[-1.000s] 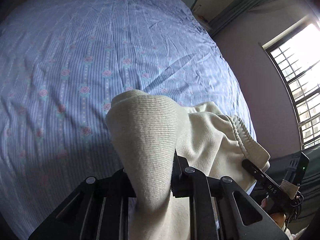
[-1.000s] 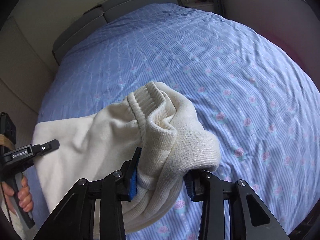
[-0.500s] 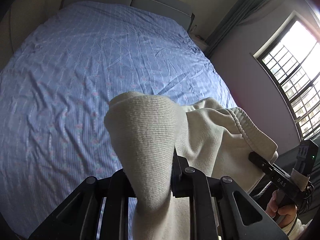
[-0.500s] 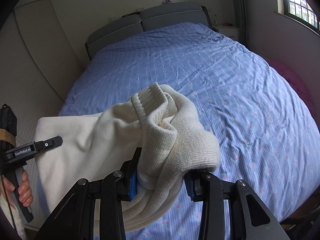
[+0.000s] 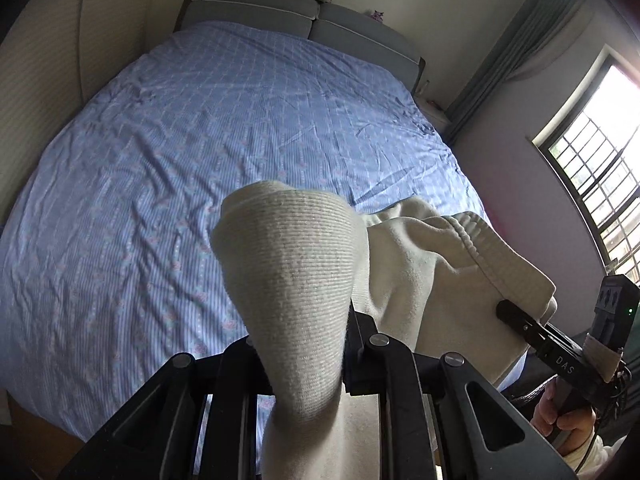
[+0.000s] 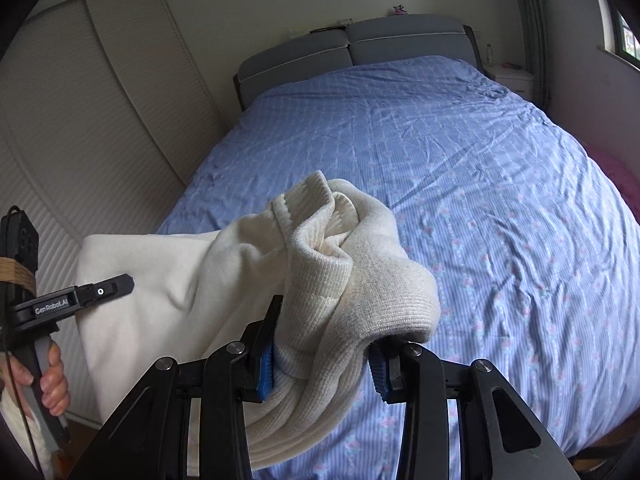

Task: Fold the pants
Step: 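Lift the bundle with the right gripper while the left gripper grips its other side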

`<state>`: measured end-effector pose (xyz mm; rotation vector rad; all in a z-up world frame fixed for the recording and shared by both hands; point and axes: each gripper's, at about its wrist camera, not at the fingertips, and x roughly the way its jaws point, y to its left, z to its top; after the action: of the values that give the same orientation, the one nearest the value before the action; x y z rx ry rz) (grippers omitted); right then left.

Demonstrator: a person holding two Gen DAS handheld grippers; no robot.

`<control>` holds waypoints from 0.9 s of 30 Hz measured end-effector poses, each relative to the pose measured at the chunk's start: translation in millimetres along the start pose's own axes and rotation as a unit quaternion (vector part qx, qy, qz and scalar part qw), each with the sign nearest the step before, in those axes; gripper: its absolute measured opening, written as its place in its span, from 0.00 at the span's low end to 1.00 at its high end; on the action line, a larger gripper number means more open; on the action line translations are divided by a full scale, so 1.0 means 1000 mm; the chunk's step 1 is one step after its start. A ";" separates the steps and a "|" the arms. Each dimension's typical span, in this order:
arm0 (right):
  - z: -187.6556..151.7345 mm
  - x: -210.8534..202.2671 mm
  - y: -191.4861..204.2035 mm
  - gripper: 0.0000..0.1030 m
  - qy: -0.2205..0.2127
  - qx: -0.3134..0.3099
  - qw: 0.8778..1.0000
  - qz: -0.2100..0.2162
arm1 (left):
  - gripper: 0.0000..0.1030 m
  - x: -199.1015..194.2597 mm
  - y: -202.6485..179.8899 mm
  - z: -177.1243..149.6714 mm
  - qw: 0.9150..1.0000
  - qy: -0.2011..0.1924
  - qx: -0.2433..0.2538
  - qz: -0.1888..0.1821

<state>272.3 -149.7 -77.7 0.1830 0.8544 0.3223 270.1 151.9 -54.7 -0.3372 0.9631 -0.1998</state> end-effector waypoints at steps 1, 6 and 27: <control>-0.001 -0.001 0.006 0.37 0.001 -0.008 1.000 0.002 | 0.18 -0.004 0.005 -0.002 1.000 0.001 -0.008 -0.001; 0.001 -0.004 0.039 0.37 -0.007 -0.036 0.999 0.010 | 0.18 -0.025 0.034 -0.006 0.999 -0.024 -0.036 -0.016; -0.006 0.098 0.265 0.37 0.000 -0.021 1.000 0.006 | 0.18 -0.075 0.264 0.064 1.000 0.002 -0.006 -0.008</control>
<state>273.6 133.3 -75.4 0.1485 0.8467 0.3516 285.5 433.8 -60.4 -0.3551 0.9653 -0.2087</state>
